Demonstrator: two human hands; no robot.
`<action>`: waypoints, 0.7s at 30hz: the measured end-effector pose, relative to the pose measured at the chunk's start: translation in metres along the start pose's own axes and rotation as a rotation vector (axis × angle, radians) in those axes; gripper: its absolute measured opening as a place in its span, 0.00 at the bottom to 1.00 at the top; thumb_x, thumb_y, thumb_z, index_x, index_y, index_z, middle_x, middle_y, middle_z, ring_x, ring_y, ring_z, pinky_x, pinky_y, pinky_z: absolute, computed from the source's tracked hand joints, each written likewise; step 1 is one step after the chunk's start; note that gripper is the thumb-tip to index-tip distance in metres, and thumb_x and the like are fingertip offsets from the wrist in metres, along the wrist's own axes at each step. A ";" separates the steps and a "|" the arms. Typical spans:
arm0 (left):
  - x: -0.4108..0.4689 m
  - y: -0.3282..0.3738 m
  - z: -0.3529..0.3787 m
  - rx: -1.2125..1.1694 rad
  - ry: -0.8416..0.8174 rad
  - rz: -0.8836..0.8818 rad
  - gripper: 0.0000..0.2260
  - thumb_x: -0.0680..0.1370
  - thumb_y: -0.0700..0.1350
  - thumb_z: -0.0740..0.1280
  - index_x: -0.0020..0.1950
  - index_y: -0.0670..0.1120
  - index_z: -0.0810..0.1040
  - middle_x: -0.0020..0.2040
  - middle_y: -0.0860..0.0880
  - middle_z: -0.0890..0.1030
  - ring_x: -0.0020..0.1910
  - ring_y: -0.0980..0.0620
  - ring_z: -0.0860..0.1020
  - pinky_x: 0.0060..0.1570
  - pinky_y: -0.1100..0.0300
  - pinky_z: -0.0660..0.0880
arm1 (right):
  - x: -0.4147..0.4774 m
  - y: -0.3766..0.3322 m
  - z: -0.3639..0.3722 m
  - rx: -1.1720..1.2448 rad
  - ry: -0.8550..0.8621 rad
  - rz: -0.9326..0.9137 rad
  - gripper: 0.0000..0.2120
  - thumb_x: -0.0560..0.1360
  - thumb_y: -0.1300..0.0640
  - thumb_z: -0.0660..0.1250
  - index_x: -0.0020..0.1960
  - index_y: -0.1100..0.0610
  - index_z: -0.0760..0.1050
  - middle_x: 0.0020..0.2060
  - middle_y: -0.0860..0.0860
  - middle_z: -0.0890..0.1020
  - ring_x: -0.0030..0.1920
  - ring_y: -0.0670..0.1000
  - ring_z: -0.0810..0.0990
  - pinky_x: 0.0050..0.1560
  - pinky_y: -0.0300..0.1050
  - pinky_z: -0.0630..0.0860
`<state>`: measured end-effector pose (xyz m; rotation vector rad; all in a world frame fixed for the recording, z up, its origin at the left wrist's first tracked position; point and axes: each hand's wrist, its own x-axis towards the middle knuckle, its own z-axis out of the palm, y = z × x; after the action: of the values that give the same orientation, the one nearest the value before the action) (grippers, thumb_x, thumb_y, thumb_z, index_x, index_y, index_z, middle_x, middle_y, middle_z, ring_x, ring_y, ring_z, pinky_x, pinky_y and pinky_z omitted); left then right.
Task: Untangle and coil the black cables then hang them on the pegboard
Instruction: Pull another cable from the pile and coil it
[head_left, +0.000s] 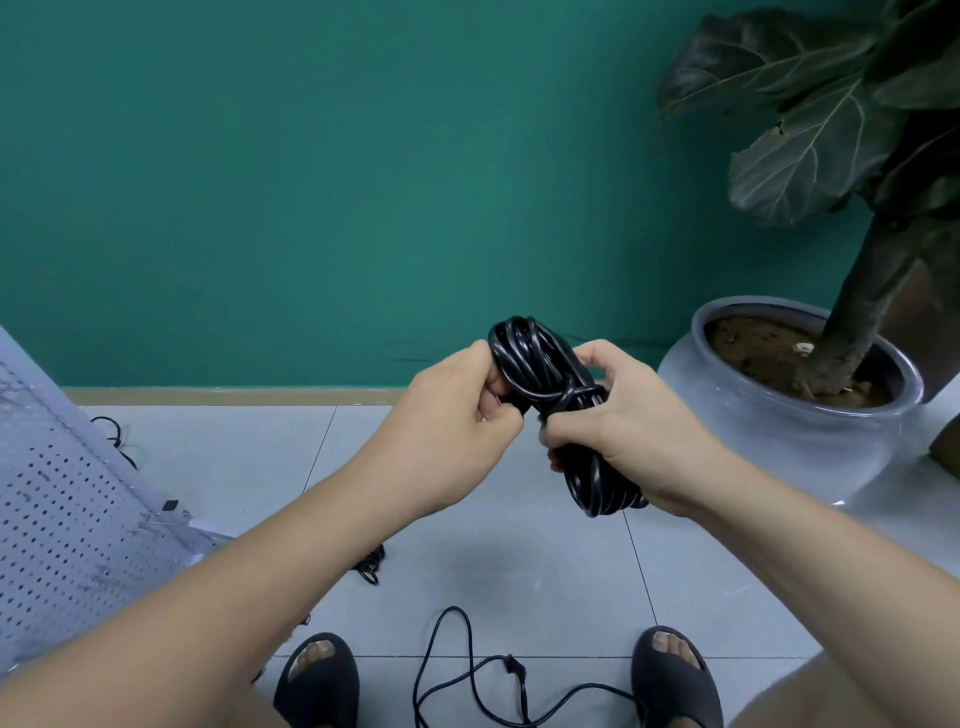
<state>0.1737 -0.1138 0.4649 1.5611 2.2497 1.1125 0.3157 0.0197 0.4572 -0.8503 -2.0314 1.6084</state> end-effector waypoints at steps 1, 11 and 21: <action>-0.001 -0.001 0.002 -0.031 0.004 -0.017 0.04 0.79 0.42 0.65 0.47 0.47 0.71 0.41 0.53 0.77 0.37 0.58 0.72 0.39 0.62 0.71 | 0.000 0.001 0.002 0.020 0.018 -0.007 0.23 0.69 0.73 0.73 0.59 0.56 0.73 0.35 0.62 0.84 0.33 0.61 0.83 0.38 0.58 0.80; 0.004 -0.028 0.015 -0.149 -0.077 -0.350 0.07 0.79 0.50 0.69 0.48 0.46 0.76 0.41 0.51 0.79 0.37 0.52 0.72 0.34 0.61 0.69 | 0.026 0.011 0.026 0.169 -0.074 0.183 0.27 0.70 0.75 0.72 0.65 0.62 0.69 0.38 0.63 0.82 0.34 0.60 0.79 0.46 0.60 0.84; 0.002 -0.083 -0.047 -0.055 -0.121 -0.362 0.12 0.83 0.51 0.62 0.44 0.52 0.81 0.46 0.54 0.83 0.53 0.49 0.80 0.57 0.53 0.76 | 0.040 0.011 0.082 0.184 -0.365 0.092 0.23 0.78 0.66 0.68 0.69 0.48 0.74 0.43 0.61 0.84 0.39 0.61 0.82 0.43 0.55 0.79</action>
<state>0.0868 -0.1478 0.4435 1.1068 2.2776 0.9417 0.2355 -0.0097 0.4241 -0.6267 -2.0568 2.0928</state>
